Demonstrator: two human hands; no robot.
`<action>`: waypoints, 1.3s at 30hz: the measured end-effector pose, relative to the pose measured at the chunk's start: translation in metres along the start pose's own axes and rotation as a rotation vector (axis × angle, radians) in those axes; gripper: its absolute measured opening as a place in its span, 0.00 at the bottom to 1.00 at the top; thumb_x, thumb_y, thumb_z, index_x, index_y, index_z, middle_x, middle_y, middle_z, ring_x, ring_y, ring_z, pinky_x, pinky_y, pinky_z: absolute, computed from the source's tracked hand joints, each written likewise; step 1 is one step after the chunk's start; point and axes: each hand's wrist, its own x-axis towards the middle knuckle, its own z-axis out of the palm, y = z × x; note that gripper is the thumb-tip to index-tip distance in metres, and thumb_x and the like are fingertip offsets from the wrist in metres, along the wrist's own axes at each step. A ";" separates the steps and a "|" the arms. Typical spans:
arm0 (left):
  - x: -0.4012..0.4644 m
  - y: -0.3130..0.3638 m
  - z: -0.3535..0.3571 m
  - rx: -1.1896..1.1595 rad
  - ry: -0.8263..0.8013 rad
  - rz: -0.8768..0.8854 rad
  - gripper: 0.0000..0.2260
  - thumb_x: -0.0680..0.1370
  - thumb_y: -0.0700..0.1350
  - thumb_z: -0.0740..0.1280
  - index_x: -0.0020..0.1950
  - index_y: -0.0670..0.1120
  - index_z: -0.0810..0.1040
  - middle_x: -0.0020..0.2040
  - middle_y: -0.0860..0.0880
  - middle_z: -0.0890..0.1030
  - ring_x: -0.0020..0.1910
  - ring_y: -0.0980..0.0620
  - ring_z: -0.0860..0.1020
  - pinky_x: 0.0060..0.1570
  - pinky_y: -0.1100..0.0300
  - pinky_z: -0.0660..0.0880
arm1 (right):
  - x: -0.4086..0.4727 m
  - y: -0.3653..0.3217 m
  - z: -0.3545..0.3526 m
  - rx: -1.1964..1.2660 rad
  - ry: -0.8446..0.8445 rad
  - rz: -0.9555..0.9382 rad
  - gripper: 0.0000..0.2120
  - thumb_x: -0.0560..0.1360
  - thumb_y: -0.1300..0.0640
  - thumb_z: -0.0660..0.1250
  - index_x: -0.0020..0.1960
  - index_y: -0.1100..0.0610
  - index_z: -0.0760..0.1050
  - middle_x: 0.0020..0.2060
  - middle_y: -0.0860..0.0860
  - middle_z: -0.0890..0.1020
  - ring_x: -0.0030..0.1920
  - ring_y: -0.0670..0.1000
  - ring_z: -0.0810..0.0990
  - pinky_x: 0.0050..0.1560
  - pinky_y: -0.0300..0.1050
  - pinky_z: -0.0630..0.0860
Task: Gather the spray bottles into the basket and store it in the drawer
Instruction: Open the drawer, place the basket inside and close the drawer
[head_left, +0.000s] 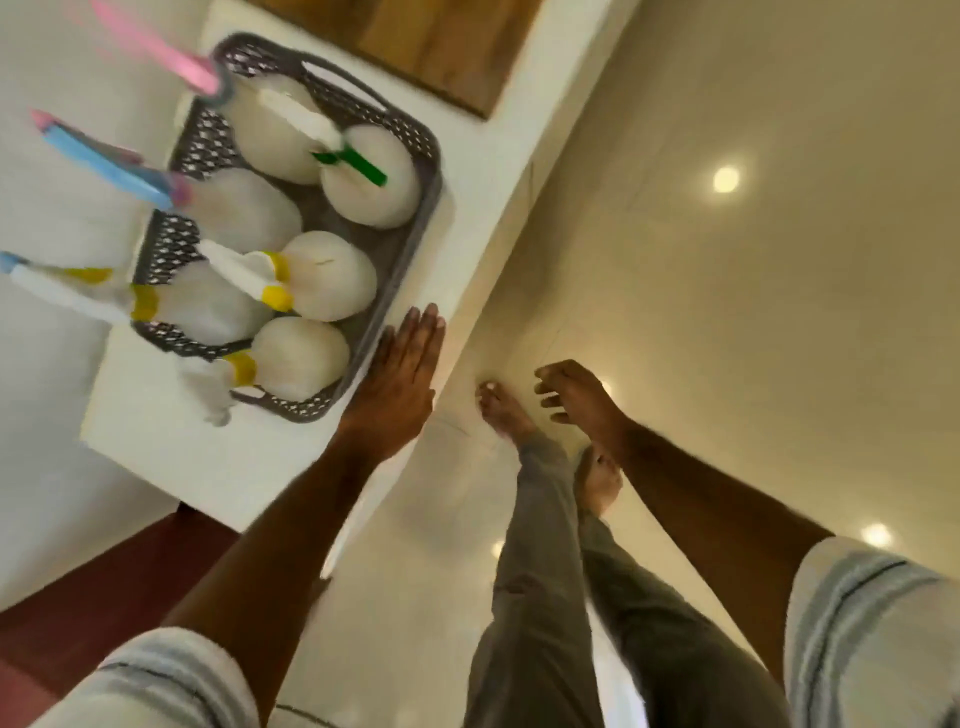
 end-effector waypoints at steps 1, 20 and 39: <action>0.002 0.000 0.007 0.017 0.006 -0.004 0.42 0.78 0.48 0.65 0.80 0.38 0.41 0.82 0.38 0.42 0.81 0.38 0.43 0.79 0.40 0.50 | 0.011 0.010 0.002 0.058 -0.031 0.005 0.08 0.82 0.58 0.61 0.60 0.59 0.72 0.48 0.54 0.78 0.41 0.49 0.76 0.36 0.37 0.76; 0.009 -0.007 0.054 -0.025 0.315 0.068 0.36 0.75 0.44 0.60 0.81 0.39 0.51 0.82 0.40 0.54 0.82 0.42 0.51 0.78 0.39 0.52 | 0.222 0.074 0.166 0.772 0.027 -0.010 0.15 0.84 0.51 0.55 0.48 0.60 0.73 0.42 0.55 0.74 0.39 0.49 0.73 0.40 0.40 0.72; 0.008 -0.009 0.047 -0.104 0.260 0.134 0.37 0.80 0.63 0.47 0.82 0.41 0.47 0.83 0.42 0.47 0.82 0.41 0.47 0.78 0.39 0.46 | 0.077 0.199 0.000 -0.620 0.529 -0.131 0.23 0.85 0.54 0.52 0.78 0.59 0.57 0.78 0.57 0.60 0.78 0.55 0.59 0.73 0.50 0.62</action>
